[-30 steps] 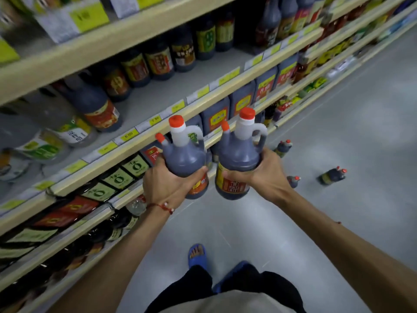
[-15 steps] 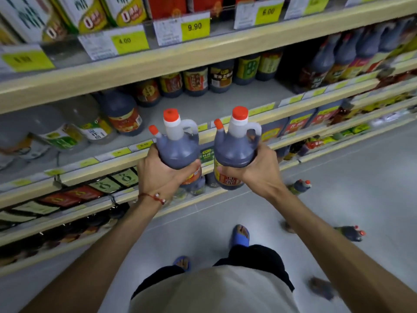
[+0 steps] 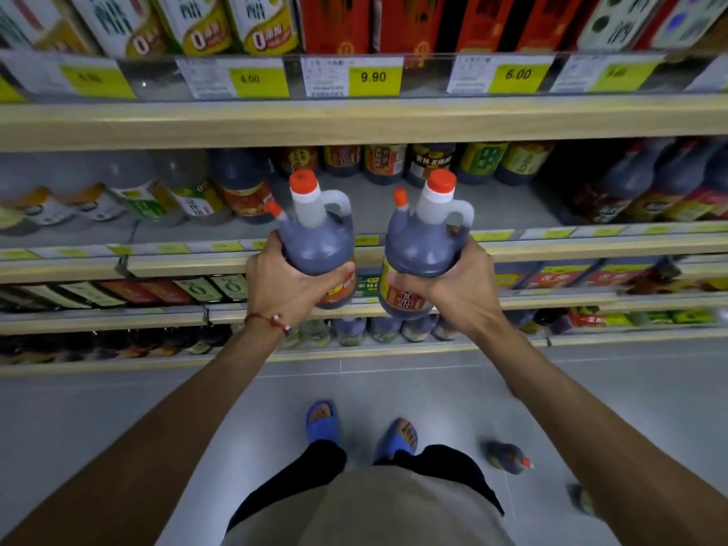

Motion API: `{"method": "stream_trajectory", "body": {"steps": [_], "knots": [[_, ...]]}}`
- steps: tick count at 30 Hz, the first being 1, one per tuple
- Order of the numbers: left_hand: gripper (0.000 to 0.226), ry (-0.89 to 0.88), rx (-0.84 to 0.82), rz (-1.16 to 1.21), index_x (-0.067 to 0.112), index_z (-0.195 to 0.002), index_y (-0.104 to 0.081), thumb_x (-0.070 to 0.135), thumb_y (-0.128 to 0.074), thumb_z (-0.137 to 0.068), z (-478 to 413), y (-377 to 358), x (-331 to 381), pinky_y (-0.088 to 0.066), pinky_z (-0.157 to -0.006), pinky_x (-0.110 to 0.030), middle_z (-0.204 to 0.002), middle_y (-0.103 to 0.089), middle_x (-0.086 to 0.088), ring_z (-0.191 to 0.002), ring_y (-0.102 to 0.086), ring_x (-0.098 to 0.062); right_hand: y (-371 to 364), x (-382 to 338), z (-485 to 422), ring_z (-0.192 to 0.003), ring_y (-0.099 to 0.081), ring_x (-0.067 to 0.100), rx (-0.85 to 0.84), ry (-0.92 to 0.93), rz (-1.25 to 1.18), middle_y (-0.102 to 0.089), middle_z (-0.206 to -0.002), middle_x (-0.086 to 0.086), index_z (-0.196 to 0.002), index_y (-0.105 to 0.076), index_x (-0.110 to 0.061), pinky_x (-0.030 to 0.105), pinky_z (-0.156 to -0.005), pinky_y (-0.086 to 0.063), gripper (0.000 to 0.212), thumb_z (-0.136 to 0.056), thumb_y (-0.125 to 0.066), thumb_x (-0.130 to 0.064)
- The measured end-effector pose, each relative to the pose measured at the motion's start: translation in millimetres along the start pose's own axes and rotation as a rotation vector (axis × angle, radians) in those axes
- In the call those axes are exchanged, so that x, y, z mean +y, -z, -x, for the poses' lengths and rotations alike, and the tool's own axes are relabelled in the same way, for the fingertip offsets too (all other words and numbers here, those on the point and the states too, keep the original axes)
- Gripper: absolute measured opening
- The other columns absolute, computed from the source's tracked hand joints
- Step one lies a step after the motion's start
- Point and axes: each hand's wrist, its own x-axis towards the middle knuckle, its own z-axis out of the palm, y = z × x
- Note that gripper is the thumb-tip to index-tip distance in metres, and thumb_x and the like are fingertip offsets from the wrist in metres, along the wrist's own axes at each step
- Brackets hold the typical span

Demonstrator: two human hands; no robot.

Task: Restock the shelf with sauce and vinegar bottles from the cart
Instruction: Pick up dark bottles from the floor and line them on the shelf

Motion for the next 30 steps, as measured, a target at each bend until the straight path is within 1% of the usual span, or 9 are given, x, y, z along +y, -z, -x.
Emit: {"method": "stream_trajectory", "body": {"steps": [3, 7, 9, 12, 15, 19, 23, 26, 30], "knots": [[0.095, -0.046, 0.008, -0.019, 0.020, -0.125, -0.059, 0.075, -0.081, -0.051, -9.2, 0.5, -3.4, -0.058, -0.085, -0.037, -0.119, -0.072, 0.002, -0.107, -0.068, -0.021, -5.6, -5.7, -3.6, -0.094, -0.068, -0.001, 0.028, 0.009, -0.017, -0.069, -0.101, -0.020, -0.109, -0.060, -0.027, 0.018, -0.075, -0.056, 0.064, -0.059, -0.100, -0.031], [0.091, -0.125, 0.008, -0.064, 0.021, -0.123, -0.056, 0.072, -0.085, -0.054, -29.5, -2.4, -12.7, -0.055, -0.080, -0.032, -0.116, -0.071, 0.001, -0.105, -0.068, -0.024, -14.9, -11.9, -11.1, -0.096, -0.072, 0.005, 0.112, 0.020, -0.059, -0.074, -0.107, -0.013, -0.116, -0.063, -0.020, 0.026, -0.080, -0.059, 0.072, -0.057, -0.099, -0.038], [0.092, -0.168, 0.022, -0.055, 0.021, -0.124, -0.056, 0.074, -0.082, -0.055, -41.0, -4.4, -18.9, -0.058, -0.080, -0.037, -0.115, -0.072, 0.001, -0.105, -0.069, -0.025, -19.8, -14.6, -16.3, -0.094, -0.071, 0.000, 0.146, 0.027, -0.071, -0.074, -0.107, -0.015, -0.119, -0.064, -0.019, 0.025, -0.079, -0.060, 0.074, -0.058, -0.100, -0.038], [0.085, -0.238, 0.019, -0.001, 0.019, -0.123, -0.055, 0.062, -0.089, -0.058, -59.9, -8.8, -26.9, -0.056, -0.077, -0.036, -0.113, -0.072, 0.000, -0.103, -0.069, -0.023, -27.7, -13.9, -21.2, -0.095, -0.069, -0.007, 0.207, 0.052, -0.096, -0.072, -0.109, -0.018, -0.122, -0.063, -0.019, 0.018, -0.079, -0.058, 0.074, -0.060, -0.100, -0.035], [0.084, -0.315, 0.032, 0.002, 0.015, -0.123, -0.056, 0.058, -0.091, -0.059, -80.6, -18.1, -36.3, -0.055, -0.080, -0.037, -0.115, -0.072, -0.004, -0.105, -0.068, -0.025, -36.4, -5.1, -23.4, -0.097, -0.069, -0.006, 0.247, 0.070, -0.108, -0.072, -0.111, -0.018, -0.122, -0.063, -0.021, 0.020, -0.083, -0.058, 0.073, -0.060, -0.100, -0.035], [0.081, -0.303, 0.092, 0.052, 0.013, -0.121, -0.058, 0.054, -0.092, -0.059, -101.3, -34.8, -43.6, -0.044, -0.077, -0.020, -0.113, -0.072, -0.004, -0.103, -0.067, -0.023, -45.0, 11.8, -23.5, -0.099, -0.070, 0.000, 0.298, 0.091, -0.092, -0.073, -0.112, -0.014, -0.123, -0.063, -0.019, 0.030, -0.085, -0.061, 0.081, -0.055, -0.098, -0.046], [0.084, -0.276, 0.135, 0.060, 0.013, -0.121, -0.059, 0.054, -0.093, -0.056, -121.3, -49.5, -53.0, -0.051, -0.082, -0.030, -0.116, -0.072, -0.007, -0.107, -0.067, -0.029, -53.6, 24.9, -27.1, -0.098, -0.070, -0.003, 0.312, 0.094, -0.113, -0.073, -0.111, -0.015, -0.123, -0.063, -0.019, 0.022, -0.081, -0.060, 0.076, -0.058, -0.101, -0.032], [0.086, -0.218, 0.147, 0.076, 0.015, -0.121, -0.060, 0.058, -0.092, -0.055, -128.7, -56.0, -64.2, -0.052, -0.086, -0.035, -0.118, -0.072, -0.006, -0.110, -0.067, -0.029, -61.8, 29.8, -30.0, -0.098, -0.070, -0.005, 0.308, 0.100, -0.125, -0.074, -0.112, -0.015, -0.124, -0.064, -0.017, 0.016, -0.080, -0.057, 0.077, -0.057, -0.101, -0.030], [0.087, -0.203, 0.144, 0.114, 0.015, -0.118, -0.062, 0.068, -0.084, -0.053, -132.1, -56.8, -73.9, -0.052, -0.083, -0.032, -0.116, -0.073, -0.005, -0.107, -0.068, -0.027, -72.2, 29.1, -29.3, -0.100, -0.070, -0.002, 0.293, 0.095, -0.130, -0.072, -0.112, -0.017, -0.124, -0.062, -0.020, 0.023, -0.084, -0.058, 0.081, -0.055, -0.101, -0.037]]}}
